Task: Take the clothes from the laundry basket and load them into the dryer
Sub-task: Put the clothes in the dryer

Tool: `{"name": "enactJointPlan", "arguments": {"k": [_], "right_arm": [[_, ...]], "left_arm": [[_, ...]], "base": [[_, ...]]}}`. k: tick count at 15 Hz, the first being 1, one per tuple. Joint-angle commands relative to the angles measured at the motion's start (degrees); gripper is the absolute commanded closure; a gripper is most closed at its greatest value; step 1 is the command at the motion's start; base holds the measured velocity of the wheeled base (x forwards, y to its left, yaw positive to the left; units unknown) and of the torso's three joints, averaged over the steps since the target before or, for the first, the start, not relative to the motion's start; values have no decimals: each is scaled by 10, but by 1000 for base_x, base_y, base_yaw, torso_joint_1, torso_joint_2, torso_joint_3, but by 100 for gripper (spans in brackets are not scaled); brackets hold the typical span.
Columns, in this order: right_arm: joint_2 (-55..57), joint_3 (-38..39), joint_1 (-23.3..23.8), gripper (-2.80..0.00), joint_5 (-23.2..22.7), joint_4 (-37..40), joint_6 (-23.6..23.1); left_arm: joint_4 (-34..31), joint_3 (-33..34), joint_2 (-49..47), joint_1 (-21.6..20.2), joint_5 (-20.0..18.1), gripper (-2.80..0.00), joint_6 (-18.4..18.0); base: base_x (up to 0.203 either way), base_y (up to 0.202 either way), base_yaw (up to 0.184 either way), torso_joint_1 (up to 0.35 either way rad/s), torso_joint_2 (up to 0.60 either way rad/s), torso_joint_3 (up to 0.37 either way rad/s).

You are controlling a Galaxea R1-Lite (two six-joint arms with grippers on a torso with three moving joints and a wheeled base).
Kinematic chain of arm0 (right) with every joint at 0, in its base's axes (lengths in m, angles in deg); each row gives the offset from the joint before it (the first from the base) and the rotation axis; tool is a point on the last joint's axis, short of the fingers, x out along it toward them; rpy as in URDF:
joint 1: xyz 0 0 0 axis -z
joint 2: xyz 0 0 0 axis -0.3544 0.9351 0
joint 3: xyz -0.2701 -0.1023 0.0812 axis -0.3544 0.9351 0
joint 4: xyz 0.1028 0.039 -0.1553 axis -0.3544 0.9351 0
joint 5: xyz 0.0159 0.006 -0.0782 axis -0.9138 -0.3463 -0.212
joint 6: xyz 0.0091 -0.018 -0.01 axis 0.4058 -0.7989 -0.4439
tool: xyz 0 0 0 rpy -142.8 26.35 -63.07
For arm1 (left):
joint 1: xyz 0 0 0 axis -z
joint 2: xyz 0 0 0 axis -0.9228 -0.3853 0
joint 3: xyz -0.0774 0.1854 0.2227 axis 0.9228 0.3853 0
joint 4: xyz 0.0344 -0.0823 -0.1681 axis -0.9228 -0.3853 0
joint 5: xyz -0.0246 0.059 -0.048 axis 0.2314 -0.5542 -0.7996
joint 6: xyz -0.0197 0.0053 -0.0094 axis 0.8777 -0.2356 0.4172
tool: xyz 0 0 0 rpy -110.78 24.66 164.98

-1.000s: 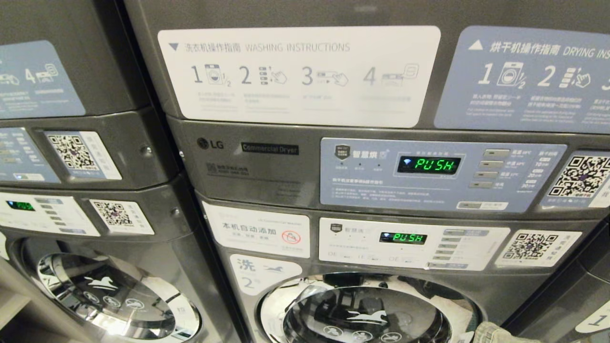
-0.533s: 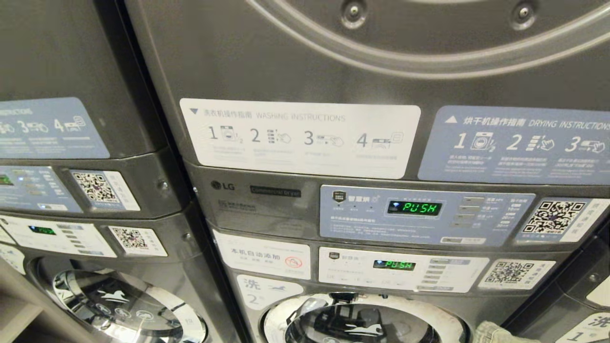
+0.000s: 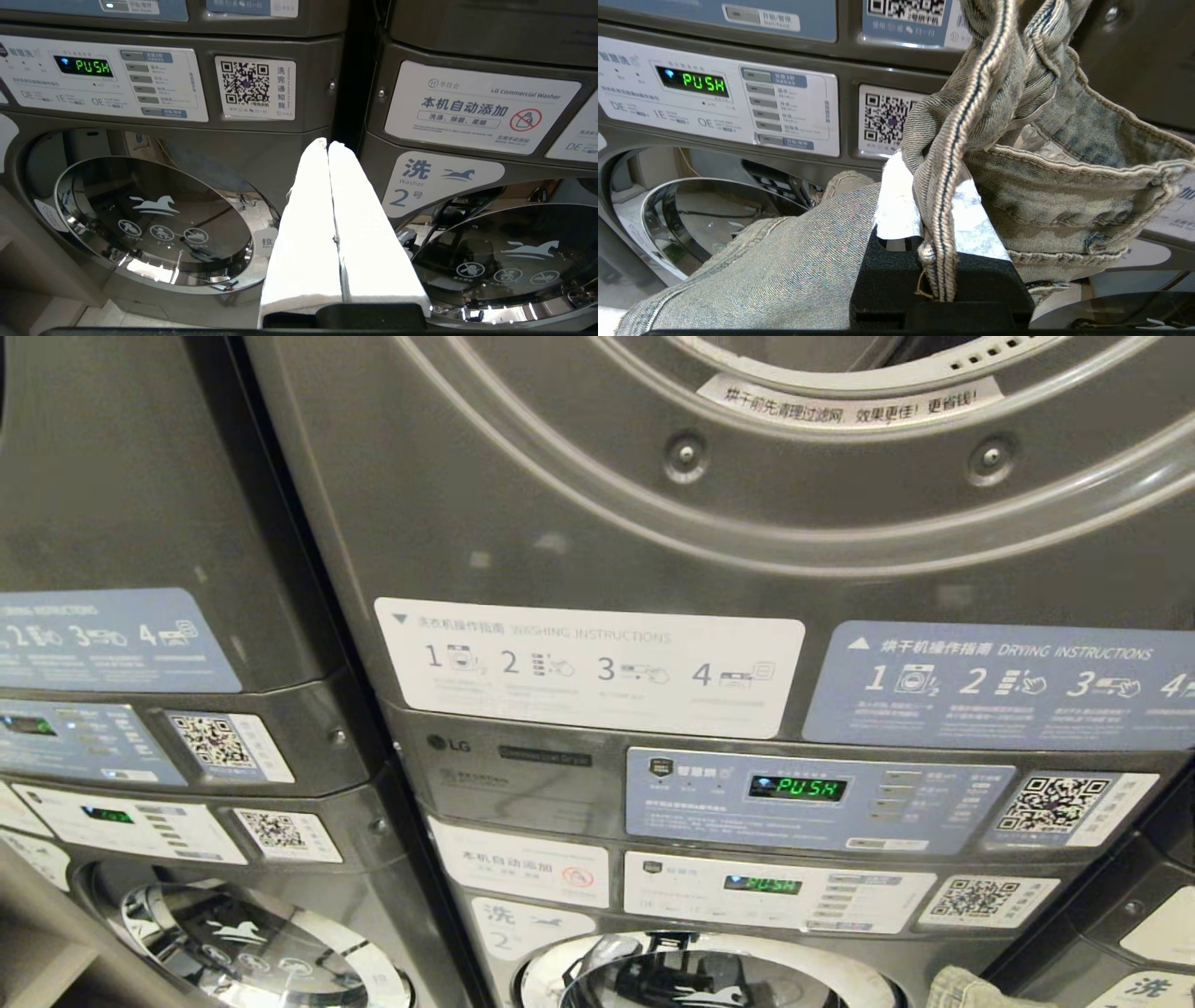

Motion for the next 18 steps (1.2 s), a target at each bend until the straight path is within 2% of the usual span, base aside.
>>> {"name": "enactJointPlan", "arguments": {"k": [1, 11, 18], "right_arm": [[0, 0, 0, 0, 0, -1, -2], [0, 0, 0, 0, 0, 0, 10], [0, 0, 0, 0, 1, 0, 19]], "left_arm": [[0, 1, 1, 0, 0, 0, 0], [0, 0, 1, 0, 0, 0, 0], [0, 0, 1, 0, 0, 0, 0]], "base": [[0, 0, 0, 175, -332, -174], [0, 0, 0, 163, -323, -162], [0, 0, 0, 109, -209, -106]]}}
